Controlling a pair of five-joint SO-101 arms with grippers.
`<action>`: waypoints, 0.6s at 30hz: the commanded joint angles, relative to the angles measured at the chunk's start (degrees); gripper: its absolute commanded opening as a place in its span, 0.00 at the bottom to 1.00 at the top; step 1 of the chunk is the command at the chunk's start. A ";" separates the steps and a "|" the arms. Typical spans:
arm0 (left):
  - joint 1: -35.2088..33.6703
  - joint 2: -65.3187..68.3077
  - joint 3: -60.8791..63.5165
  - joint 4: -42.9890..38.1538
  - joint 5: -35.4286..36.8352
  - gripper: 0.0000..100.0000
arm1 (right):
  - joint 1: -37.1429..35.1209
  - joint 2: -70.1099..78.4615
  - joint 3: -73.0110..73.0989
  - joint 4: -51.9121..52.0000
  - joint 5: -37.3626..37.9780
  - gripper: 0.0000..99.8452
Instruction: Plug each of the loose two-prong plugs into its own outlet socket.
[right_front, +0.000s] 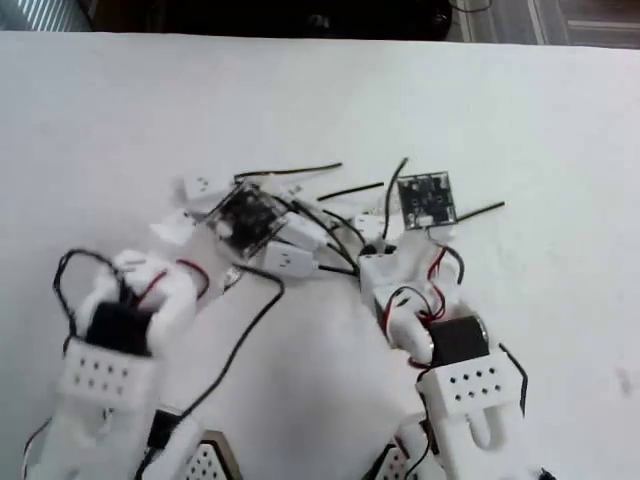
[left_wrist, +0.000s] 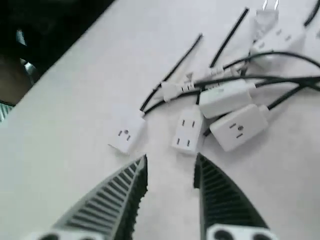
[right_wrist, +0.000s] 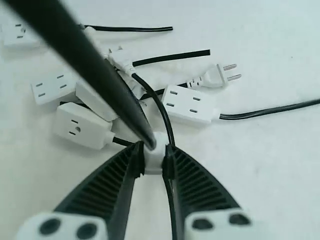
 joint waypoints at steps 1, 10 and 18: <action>-0.75 15.25 -6.68 1.05 -4.66 0.28 | 2.68 0.31 -0.35 -1.27 -1.41 0.02; -2.51 38.02 -18.46 0.70 -8.62 0.30 | 3.30 0.31 1.67 -1.10 -1.49 0.02; -5.49 57.80 -31.91 1.23 -13.54 0.30 | 3.30 0.31 1.93 -0.92 -1.49 0.02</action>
